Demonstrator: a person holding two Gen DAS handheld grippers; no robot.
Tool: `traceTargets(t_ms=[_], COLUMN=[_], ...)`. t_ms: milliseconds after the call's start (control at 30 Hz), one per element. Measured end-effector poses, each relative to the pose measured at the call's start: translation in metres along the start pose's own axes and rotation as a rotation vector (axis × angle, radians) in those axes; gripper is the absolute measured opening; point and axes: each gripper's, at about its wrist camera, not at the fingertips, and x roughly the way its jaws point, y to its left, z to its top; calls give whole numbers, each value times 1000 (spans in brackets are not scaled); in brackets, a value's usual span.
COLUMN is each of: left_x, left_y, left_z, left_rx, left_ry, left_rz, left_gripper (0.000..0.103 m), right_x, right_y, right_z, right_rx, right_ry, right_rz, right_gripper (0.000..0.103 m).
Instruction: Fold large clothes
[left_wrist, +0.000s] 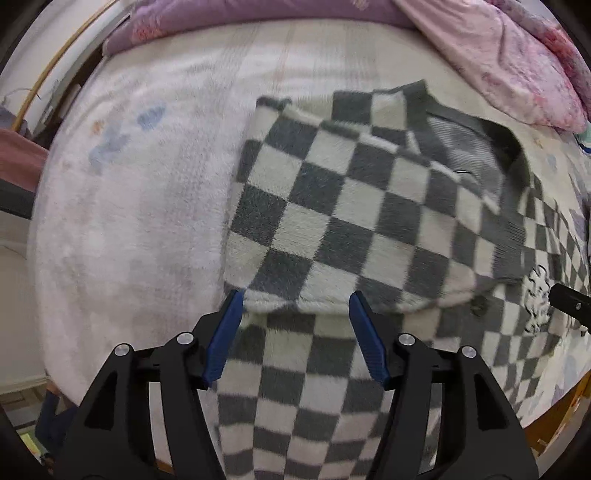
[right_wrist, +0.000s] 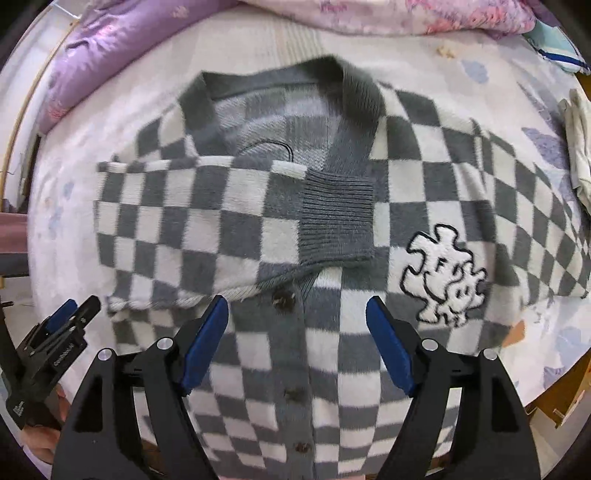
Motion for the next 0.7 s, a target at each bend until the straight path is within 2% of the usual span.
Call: traceTargets(t_ms=[33, 133, 333, 533, 700], left_x=[-15, -58, -112, -142, -157], left_y=[-3, -18, -22, -35, -57], left_z=[-3, -21, -49, -85, -112], left_rx=[-3, -9, -33, -50, 17], left_ry=[-10, -36, -55, -44, -29], left_rz=[-3, 5, 39, 43, 45], left_gripper=[61, 64, 64, 64, 64], right_x=[-14, -35, -80, -107, -130], right_y=[2, 5, -3, -18, -32], right_z=[-16, -30, -65, -91, -115], right_rx=[-5, -29, -69, -71, -36], right_ry=[-6, -12, -14, -12, -43], right_rz=[5, 25, 52, 56, 47], right_gripper=[74, 74, 75, 75, 75])
